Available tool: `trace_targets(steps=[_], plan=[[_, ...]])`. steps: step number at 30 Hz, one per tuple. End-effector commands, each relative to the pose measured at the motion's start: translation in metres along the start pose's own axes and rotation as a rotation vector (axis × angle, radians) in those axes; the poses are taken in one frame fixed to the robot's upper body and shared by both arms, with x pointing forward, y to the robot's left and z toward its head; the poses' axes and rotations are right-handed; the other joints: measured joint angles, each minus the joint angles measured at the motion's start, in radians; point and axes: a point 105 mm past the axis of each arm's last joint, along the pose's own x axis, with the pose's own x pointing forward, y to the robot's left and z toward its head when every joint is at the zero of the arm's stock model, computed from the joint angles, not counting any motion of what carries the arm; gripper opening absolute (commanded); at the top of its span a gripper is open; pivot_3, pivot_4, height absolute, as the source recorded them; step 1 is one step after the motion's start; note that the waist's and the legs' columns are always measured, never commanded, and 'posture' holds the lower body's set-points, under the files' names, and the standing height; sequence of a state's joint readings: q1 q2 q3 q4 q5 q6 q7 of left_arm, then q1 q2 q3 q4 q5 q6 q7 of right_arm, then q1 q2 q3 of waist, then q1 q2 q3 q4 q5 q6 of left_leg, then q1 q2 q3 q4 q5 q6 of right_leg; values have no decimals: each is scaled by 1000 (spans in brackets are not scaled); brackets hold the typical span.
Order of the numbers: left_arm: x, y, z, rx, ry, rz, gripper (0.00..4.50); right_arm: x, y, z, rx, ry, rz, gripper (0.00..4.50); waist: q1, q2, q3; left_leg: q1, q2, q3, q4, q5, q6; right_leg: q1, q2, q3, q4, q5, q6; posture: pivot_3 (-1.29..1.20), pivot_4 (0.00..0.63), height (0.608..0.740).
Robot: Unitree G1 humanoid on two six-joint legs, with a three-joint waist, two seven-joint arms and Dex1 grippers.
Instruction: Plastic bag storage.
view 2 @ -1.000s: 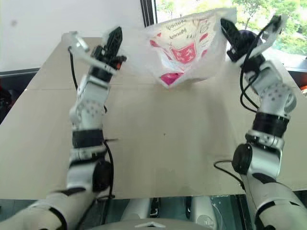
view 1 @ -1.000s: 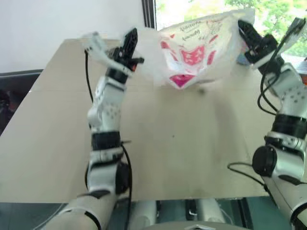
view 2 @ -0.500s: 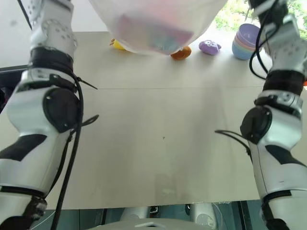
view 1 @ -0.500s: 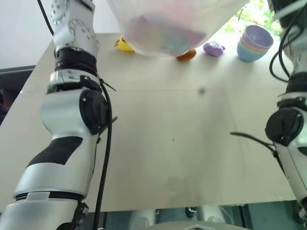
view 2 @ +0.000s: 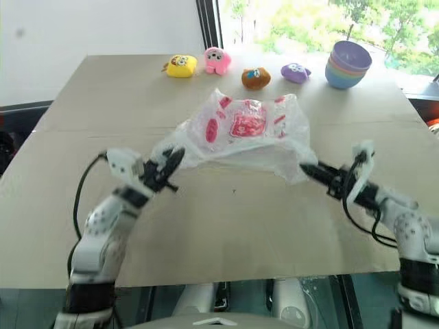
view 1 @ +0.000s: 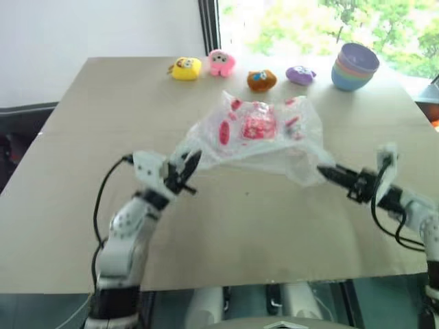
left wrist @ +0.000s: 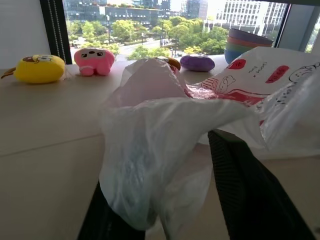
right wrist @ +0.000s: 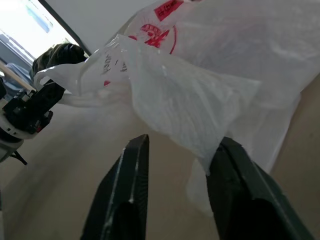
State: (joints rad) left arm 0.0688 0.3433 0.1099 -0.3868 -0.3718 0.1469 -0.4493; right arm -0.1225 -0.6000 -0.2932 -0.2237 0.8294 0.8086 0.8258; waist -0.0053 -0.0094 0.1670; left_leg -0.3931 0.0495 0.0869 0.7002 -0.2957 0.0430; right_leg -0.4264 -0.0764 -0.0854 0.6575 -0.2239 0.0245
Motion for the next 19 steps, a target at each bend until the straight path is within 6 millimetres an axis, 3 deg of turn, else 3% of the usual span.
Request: trace_targets(steps=[1, 3, 9, 13, 19], plan=[[-24, -7, -8, 72, 58, 43, 3648, -20, 3, -7, -190, 96, 9, 3771, 0, 1, -1, 1, 1, 0, 1, 0, 1, 1, 0, 1, 0, 0, -3, 0, 150, 740], [-39, -9, -20, 85, 111, 53, 4430, -32, -6, -20, -309, 182, -15, 4493, 0, 0, -1, 8, 1, 1, 1, 0, 1, 7, 0, 2, 0, 0, -3, 0, 150, 740], [-70, -15, -44, 139, 233, 60, 4430, -50, -30, -28, -495, 183, -73, 4493, 0, 0, -1, 11, 6, 2, 1, 0, 1, 9, 5, 4, 0, -1, -4, 0, 150, 740], [-75, -17, -48, 159, 238, 52, 4430, -54, -44, -24, -527, 88, -138, 4493, 2, 0, -1, 10, 6, 1, 0, 0, 2, 8, 6, 3, -1, -2, -6, 0, 150, 740], [-72, -27, -54, 143, 246, 20, 4430, -59, -48, -37, -542, 89, -132, 4493, 6, 0, -1, 9, 6, 4, 0, -2, 4, 7, 5, 5, -2, -2, -6, 0, 150, 740]])
